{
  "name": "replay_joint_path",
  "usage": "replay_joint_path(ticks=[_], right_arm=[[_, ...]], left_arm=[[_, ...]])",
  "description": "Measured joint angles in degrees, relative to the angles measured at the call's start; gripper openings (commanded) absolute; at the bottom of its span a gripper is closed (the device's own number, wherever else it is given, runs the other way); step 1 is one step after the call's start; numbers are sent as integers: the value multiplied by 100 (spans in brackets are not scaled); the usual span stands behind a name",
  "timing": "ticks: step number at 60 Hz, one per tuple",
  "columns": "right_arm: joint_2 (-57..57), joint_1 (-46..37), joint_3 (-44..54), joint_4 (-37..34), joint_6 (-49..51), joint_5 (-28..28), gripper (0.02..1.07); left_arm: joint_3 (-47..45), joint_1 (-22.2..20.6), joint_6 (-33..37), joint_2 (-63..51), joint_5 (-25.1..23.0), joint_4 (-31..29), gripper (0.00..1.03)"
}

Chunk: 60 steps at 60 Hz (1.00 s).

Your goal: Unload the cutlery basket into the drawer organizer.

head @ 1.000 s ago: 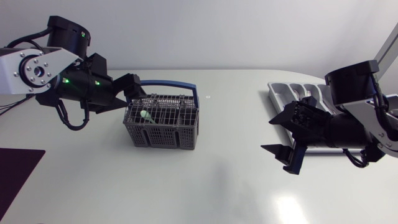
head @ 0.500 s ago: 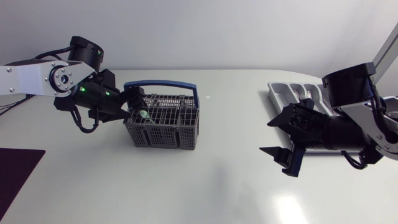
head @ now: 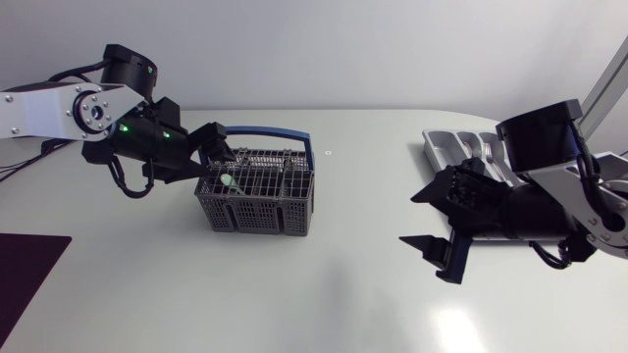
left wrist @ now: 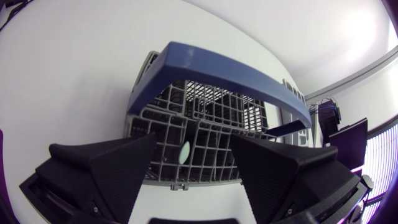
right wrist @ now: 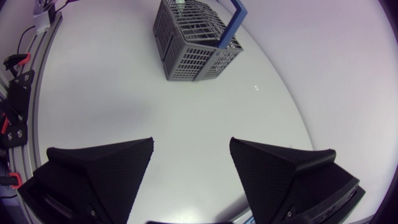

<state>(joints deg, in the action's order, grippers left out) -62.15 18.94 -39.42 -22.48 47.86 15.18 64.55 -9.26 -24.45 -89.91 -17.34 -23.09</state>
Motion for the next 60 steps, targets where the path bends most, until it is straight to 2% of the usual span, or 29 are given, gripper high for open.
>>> replay_joint_path(ticks=[8,25,36,52,53,58,60], right_arm=[[-258,444,-164,142,-372,-9,90],[-1690,1222,-1043,1198,-1379,-153,87],[-2319,1340,-1543,1506,-1714,-157,87],[-2627,1547,-1641,1550,-1906,-151,87],[-2627,1547,-1641,1552,-1919,-151,87],[-2627,1547,-1641,1552,-1921,-151,87],[-2627,1547,-1641,1552,-1921,-151,87]], left_arm=[[0,17,0,-133,-24,-105,83],[2,138,0,-46,-240,-247,83],[4,195,2,208,-535,-264,83],[267,203,293,39,-903,-717,82],[291,203,352,15,-911,-756,81],[369,210,540,-94,-922,-848,61],[398,223,614,-133,-920,-859,58]])
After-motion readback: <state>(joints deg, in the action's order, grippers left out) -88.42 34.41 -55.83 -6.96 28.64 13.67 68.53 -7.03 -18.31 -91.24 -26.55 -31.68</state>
